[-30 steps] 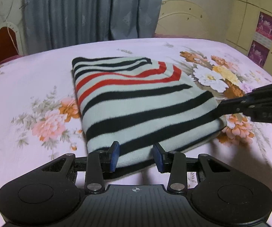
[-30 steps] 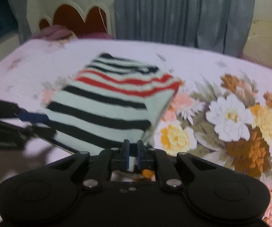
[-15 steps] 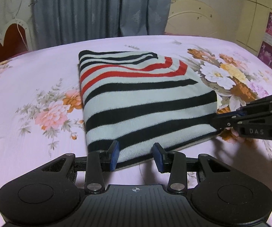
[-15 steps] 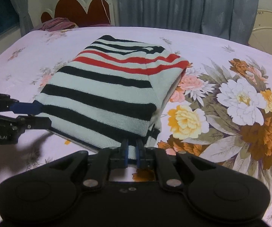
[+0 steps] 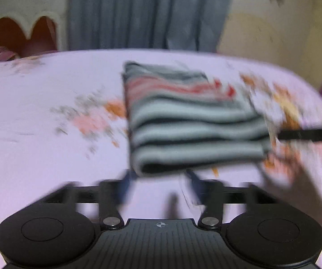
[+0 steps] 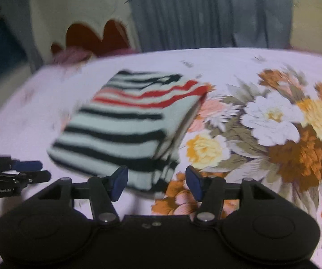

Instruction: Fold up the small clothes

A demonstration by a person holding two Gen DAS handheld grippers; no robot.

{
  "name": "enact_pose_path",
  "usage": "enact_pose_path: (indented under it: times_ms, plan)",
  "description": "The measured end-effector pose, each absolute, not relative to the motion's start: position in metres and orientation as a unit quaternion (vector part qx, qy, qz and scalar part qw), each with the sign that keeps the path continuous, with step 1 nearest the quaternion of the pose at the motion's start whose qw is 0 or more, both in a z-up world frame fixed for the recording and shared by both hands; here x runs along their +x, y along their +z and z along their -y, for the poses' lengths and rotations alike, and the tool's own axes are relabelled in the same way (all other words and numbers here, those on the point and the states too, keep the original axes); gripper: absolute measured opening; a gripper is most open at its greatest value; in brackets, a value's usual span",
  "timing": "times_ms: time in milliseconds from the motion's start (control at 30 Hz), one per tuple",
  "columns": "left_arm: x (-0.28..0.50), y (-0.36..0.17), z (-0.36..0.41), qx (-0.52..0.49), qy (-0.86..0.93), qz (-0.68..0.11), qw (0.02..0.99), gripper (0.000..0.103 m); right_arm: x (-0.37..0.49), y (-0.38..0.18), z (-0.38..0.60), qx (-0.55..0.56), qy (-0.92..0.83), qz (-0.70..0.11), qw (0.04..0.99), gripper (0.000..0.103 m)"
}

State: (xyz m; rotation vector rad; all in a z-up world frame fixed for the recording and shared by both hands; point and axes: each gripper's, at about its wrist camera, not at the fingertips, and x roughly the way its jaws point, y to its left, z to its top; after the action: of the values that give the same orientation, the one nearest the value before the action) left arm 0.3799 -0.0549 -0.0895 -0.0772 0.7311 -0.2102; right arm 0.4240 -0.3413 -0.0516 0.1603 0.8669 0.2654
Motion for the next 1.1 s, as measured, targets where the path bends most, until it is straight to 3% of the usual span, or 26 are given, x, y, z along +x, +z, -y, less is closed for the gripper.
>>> enact_pose_path:
  times_ms: [33,233,600,833,1000,1100]
  plan:
    - [0.386,-0.086,0.050,-0.052,-0.096,-0.346,0.932,0.088,0.429,-0.050,0.351,0.103,0.127,-0.412,0.896,0.055]
    - [0.460,-0.078,0.047,-0.111,-0.121,-0.352,0.921,0.088,0.490,-0.070,0.391,0.259,0.128,-0.411,0.865,0.054]
    - [0.527,-0.114,0.070,-0.101,-0.145,-0.433,0.884,0.088,0.535,-0.137,0.394,0.376,0.133,-0.460,0.794,0.048]
    - [0.543,-0.125,0.053,-0.145,-0.182,-0.440,0.867,0.088,0.539,-0.141,0.391,0.381,0.143,-0.451,0.794,0.046]
    - [0.557,-0.135,0.050,-0.185,-0.194,-0.445,0.855,0.088,0.548,-0.140,0.387,0.373,0.143,-0.451,0.798,0.050]
    - [0.558,-0.130,0.059,-0.150,-0.197,-0.443,0.862,0.074,0.559,-0.131,0.371,0.328,0.133,-0.465,0.811,0.043]
